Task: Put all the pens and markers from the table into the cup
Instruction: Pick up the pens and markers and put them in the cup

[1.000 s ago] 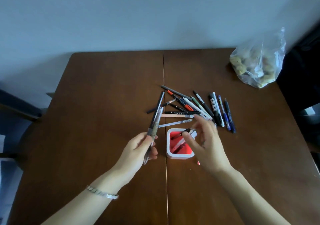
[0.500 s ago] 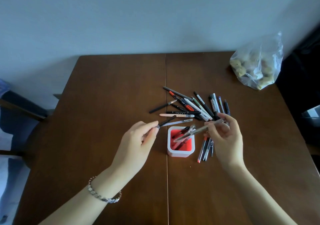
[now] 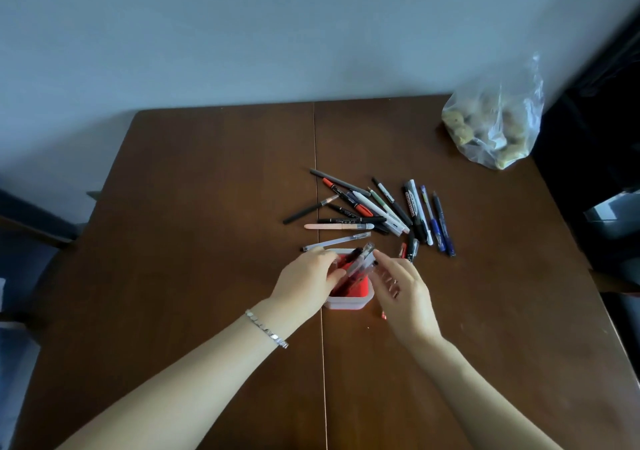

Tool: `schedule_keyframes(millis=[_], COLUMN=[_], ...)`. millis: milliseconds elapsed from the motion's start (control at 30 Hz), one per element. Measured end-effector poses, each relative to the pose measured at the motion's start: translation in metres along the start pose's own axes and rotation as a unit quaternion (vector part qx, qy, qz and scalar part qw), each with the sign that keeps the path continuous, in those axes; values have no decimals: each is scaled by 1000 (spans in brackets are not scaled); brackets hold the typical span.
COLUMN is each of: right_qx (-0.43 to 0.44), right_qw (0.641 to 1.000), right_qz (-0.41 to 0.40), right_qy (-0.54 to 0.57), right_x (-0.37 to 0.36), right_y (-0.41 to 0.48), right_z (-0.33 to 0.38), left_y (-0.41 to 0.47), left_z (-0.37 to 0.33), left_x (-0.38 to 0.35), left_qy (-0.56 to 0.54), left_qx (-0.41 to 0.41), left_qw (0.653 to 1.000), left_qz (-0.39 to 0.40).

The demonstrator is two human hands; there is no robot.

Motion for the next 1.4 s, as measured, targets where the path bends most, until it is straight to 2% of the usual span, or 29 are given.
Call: schedule_keyframes(millis=[67, 133, 200, 300, 400, 500, 633, 833, 900, 967, 1033, 1067, 1133, 1233, 1333, 1400], right_qx=[-25, -100, -195, -279, -303, -326, -365, -314, -278, -215, -137, -106, -73, -73, -103, -144], right_qw=[1000, 994, 978, 955, 939, 933, 920, 938, 955, 974, 973, 968, 973, 988, 988, 980], right_qz=[-15, -40, -45, 28, 89, 69, 85, 129, 98, 24, -28, -25, 23, 96, 51, 51], right_qy=[-7, -30, -56, -100, -138, -138, -114, -70, -31, 65, 184, 228, 219, 95, 108, 127], right_x=[11, 22, 27, 16, -5, -16, -17, 5, 27, 51, 66, 66, 49, 9, -6, -8], right_y=[3, 5, 9, 22, 34, 47, 58, 49, 45, 41, 36, 33, 30, 24, 24, 26], right_z=[-13, -36, -63, -87, -93, -95, -97, -88, -71, -41, 0, 16, 38, 48, 47, 46], left_y=[-1, -4, -4, 0, 3, -1, -7, -15, -16, -15, -15, -15, -16, -16, -16, -16], left_z=[9, 20, 29, 37, 43, 49, 56, 64, 65, 66, 66, 66, 65, 63, 60, 61], left_x=[-3, -6, -11, -24, -29, -30, -32, -28, -29, -30, -30, -30, -30, -27, -25, -26], left_qy=[-4, -4, -28, -72, -96, -103, -135, -182, -193, -196, -181, -173, -163, -156, -150, -159], left_qx=[-12, -28, -23, -7, -19, -17, -41, 8, 18, 32, 31, 27, 21, 16, 10, 12], left_qw=[999, 998, 999, 997, 995, 995, 989, 982, 980, 979, 982, 983, 985, 986, 987, 986], left_qz=[-39, -62, -22, 40, 14, -11, -37, -47, -42, -38, -47, -51, -54, -56, -56, -52])
Point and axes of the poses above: each hand's wrist, its own y-axis towards the middle knuckle, its own x-axis out of the back of the hand, z = x × y, the point moved 4 cm from there along y, towards the middle knuckle, and after that the axes turned 8 degrees about -y, right-handed, at the moved point
